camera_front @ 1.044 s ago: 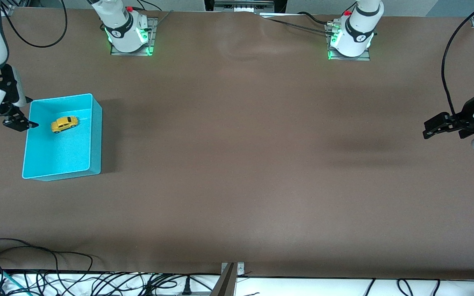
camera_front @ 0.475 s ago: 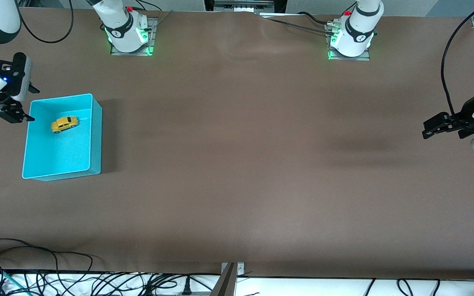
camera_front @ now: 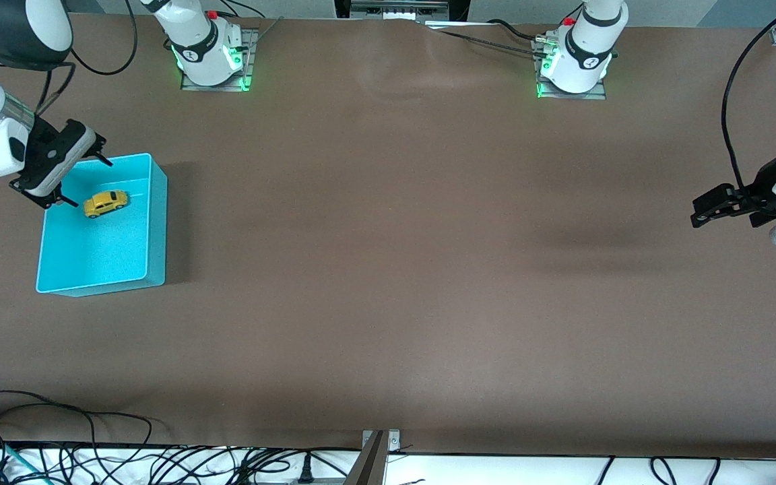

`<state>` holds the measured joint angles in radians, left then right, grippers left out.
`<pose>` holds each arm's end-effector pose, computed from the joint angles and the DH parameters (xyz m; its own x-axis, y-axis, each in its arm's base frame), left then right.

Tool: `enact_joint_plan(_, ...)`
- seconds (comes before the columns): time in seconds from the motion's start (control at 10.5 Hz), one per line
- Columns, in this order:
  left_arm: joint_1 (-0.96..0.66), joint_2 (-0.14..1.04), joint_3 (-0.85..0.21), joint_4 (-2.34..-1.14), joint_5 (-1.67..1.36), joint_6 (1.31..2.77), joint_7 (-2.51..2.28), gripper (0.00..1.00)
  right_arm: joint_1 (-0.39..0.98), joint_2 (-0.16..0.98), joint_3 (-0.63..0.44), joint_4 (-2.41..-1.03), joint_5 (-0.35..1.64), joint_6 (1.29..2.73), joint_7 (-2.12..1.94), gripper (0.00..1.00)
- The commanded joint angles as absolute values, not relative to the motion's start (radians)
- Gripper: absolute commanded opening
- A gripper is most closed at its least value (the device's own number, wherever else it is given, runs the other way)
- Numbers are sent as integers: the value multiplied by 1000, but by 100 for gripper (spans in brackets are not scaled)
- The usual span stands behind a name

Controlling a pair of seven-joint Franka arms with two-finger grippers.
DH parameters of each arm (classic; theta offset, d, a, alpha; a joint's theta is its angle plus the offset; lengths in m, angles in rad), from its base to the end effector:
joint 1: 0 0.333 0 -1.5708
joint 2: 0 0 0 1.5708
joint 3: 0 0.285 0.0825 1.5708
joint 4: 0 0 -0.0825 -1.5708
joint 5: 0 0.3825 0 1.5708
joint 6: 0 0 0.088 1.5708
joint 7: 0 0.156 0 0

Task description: Wind up and store yellow beetle car

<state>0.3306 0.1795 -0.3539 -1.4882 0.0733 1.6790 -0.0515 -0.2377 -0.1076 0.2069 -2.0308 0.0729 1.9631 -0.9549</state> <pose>0.6091 0.0097 0.4949 0.9994 0.0269 0.0229 0.0271 -0.9996 -0.0100 0.5334 -0.0071 0.4171 0.6230 0.7800 0.0593 0.7812 -0.6242 0.0037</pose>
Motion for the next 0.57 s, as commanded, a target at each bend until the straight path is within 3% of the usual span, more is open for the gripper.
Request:
enact_joint_plan(0.0,331,183,-353,-1474,54,1664,-28,100,-102,-101,100,-1984,94,1957,-672,100)
enact_joint_plan(0.47,333,183,-351,-1474,54,1664,-28,100,-44,47,64,-1677,75,1769,-248,100)
